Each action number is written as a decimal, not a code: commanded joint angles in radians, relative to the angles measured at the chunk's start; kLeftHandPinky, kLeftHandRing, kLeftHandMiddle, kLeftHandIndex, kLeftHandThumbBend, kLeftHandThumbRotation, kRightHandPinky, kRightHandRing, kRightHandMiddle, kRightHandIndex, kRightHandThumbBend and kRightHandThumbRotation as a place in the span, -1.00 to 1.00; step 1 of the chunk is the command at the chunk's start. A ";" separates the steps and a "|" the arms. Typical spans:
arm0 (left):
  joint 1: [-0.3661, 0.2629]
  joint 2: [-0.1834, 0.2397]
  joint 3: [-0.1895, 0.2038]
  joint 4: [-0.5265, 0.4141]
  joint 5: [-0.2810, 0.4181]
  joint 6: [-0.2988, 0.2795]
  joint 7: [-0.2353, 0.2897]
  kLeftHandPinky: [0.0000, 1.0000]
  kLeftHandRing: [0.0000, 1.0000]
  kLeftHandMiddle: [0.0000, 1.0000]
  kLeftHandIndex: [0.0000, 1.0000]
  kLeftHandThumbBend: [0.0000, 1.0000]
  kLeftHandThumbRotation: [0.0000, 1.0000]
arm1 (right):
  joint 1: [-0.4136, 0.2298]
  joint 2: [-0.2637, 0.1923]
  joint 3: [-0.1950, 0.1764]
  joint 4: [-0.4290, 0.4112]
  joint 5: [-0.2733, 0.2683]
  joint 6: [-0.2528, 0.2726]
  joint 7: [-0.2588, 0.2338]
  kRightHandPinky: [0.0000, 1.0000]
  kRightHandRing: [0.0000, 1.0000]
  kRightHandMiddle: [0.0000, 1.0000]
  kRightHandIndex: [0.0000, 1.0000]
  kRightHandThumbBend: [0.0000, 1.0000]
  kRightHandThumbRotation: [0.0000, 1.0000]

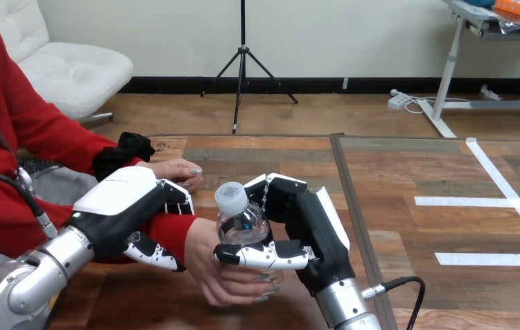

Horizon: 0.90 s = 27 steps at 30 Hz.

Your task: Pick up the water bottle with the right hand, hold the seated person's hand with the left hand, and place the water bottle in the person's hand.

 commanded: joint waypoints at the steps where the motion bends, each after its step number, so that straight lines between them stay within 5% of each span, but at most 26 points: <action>1: -0.165 -0.085 0.051 -0.206 -0.084 -0.041 0.008 -0.40 -0.32 -0.19 -0.14 0.49 -1.00 | -0.132 0.349 0.057 -0.053 0.008 -0.132 0.019 -0.36 -0.24 -0.16 -0.22 0.84 -1.00; 27: -0.167 -0.102 0.051 -0.196 -0.096 -0.044 -0.015 -0.44 -0.32 -0.18 -0.15 0.53 -1.00 | -0.134 0.357 0.060 -0.053 0.034 -0.133 0.060 -0.36 -0.25 -0.16 -0.21 0.84 -1.00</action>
